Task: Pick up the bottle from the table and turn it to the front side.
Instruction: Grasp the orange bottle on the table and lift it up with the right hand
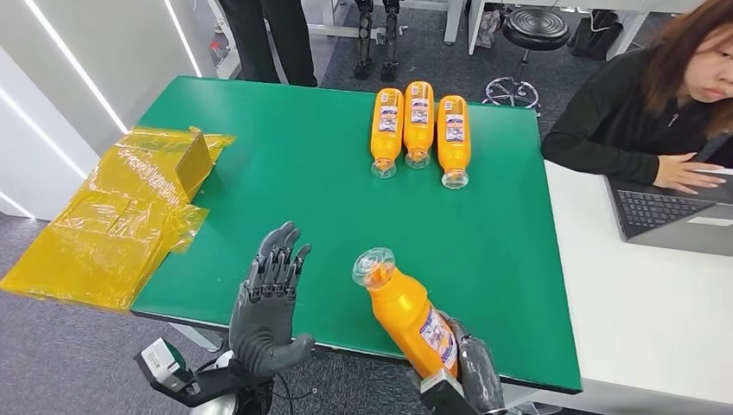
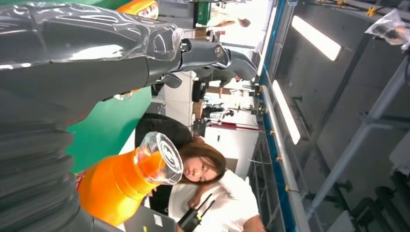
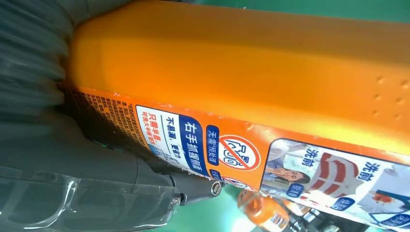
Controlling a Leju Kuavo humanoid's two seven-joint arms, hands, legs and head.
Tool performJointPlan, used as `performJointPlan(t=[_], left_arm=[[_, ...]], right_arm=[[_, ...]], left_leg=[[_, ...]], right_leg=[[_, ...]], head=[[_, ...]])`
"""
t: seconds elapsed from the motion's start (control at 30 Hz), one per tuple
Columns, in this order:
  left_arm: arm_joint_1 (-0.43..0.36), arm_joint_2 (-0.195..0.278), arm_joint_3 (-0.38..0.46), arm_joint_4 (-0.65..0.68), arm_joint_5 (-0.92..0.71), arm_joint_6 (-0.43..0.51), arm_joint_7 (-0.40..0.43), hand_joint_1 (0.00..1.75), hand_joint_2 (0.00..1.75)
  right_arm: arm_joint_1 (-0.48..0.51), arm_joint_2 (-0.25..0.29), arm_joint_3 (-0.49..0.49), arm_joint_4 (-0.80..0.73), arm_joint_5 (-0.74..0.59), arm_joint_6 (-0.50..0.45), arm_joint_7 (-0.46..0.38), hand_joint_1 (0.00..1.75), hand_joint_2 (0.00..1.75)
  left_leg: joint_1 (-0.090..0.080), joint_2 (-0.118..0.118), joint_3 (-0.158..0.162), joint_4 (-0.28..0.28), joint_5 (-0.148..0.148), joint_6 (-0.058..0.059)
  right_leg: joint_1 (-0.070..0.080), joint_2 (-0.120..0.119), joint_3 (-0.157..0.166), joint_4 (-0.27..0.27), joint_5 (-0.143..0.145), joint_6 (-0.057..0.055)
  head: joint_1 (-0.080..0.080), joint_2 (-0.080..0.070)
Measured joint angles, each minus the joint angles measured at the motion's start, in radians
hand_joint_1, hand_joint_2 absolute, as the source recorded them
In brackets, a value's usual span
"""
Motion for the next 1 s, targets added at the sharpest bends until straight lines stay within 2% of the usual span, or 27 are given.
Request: performJointPlan(t=[0.23, 0.5, 0.8, 1.0], left_arm=[[-0.012, 0.0, -0.012, 0.033, 0.006, -0.015, 0.0, 0.0, 1.75], [-0.045, 0.0, -0.054, 0.103, 0.043, -0.071, 0.0, 0.0, 1.75], [-0.08, 0.0, -0.081, 0.198, 0.093, -0.109, 0.0, 0.0, 1.75], [-0.097, 0.0, -0.084, 0.241, 0.113, -0.116, 0.0, 0.0, 1.75]], right_arm=[[-0.003, 0.026, 0.032, 0.017, 0.0, -0.003, -0.001, 1.75, 1.75], [-0.06, 0.091, 0.094, 0.076, 0.065, 0.01, 0.002, 1.75, 1.75], [-0.159, 0.097, 0.14, 0.157, 0.076, -0.026, -0.073, 1.75, 1.75], [-0.222, 0.109, 0.18, 0.216, 0.074, -0.034, -0.084, 1.75, 1.75]], left_leg=[[0.0, 0.0, 0.0, 0.0, 0.0, 0.0], [0.0, 0.0, 0.0, 0.0, 0.0, 0.0], [0.0, 0.001, 0.0, 0.0, 0.0, 0.0], [0.0, 0.0, 0.0, 0.0, 0.0, 0.0]], right_leg=[[-0.001, 0.0, 0.0, 0.0, 0.0, 0.0], [0.0, 0.0, 0.0, 0.0, 0.0, 0.0], [0.0, 0.0, 0.0, 0.0, 0.001, -0.001], [0.0, 0.0, 0.0, 0.001, 0.001, -0.001]], head=[[0.0, 0.0], [0.0, 0.0], [0.0, 0.0], [0.0, 0.0]])
